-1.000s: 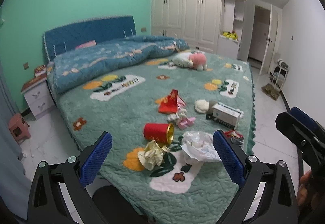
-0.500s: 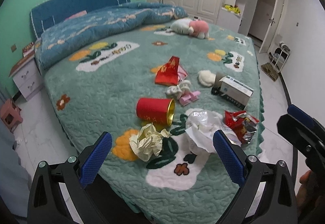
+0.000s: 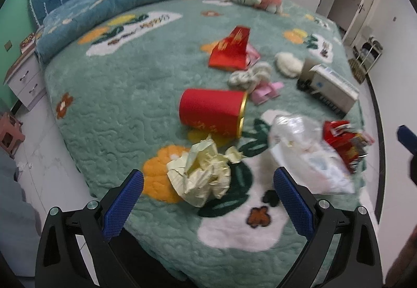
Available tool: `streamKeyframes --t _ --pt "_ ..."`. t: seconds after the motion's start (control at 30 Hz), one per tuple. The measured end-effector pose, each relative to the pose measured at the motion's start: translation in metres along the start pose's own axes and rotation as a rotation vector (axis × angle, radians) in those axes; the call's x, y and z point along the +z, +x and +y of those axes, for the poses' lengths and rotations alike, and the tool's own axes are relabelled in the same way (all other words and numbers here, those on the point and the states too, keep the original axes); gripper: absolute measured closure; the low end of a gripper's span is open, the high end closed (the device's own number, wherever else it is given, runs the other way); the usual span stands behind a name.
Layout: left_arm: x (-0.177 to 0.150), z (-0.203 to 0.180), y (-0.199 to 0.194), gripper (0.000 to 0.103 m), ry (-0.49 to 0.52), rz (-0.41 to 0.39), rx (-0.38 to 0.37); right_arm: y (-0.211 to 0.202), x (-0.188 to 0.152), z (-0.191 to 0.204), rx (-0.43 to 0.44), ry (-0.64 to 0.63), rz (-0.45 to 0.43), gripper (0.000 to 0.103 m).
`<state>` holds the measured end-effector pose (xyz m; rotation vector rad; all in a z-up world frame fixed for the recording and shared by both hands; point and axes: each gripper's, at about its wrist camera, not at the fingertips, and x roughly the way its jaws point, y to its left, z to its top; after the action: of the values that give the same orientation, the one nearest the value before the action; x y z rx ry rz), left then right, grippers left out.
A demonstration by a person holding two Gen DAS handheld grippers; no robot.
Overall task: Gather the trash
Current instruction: 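Reach the left tool to the crumpled yellow paper while the right tool approaches the plastic bag, then close the left tool on the yellow paper while the right tool grasps the clear plastic bag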
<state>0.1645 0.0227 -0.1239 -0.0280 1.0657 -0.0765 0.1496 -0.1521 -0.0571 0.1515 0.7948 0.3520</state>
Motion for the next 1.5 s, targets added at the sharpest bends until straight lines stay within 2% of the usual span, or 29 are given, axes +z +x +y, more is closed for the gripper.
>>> streamKeyframes --t 0.37,0.47,0.57,0.83,0.93,1.17,1.4,1.5 --pt "0.004 0.009 0.036 0.005 0.006 0.075 -0.027 0.046 0.006 0.007 0.028 -0.027 0.092 0.005" --pt "0.004 0.009 0.043 0.005 0.004 0.085 -0.041 0.063 0.014 0.007 0.069 -0.040 0.131 0.005" --pt "0.005 0.010 0.049 0.005 0.002 0.091 -0.047 0.080 0.025 0.004 0.111 -0.046 0.179 0.013" --pt "0.005 0.012 0.065 0.006 -0.007 0.105 -0.049 0.100 0.037 0.011 0.131 -0.129 0.208 0.013" --pt "0.005 0.013 0.073 0.021 0.000 0.132 -0.059 0.109 0.035 0.011 0.140 -0.149 0.240 0.013" --pt "0.002 0.013 0.082 0.028 0.016 0.143 -0.052 0.115 0.033 0.014 0.147 -0.189 0.263 0.013" --pt "0.002 0.008 0.081 0.063 0.067 0.138 -0.064 0.109 0.025 0.004 0.129 -0.152 0.268 0.013" --pt "0.002 0.004 0.078 0.068 0.077 0.135 -0.088 0.103 0.020 -0.001 0.119 -0.130 0.267 0.013"
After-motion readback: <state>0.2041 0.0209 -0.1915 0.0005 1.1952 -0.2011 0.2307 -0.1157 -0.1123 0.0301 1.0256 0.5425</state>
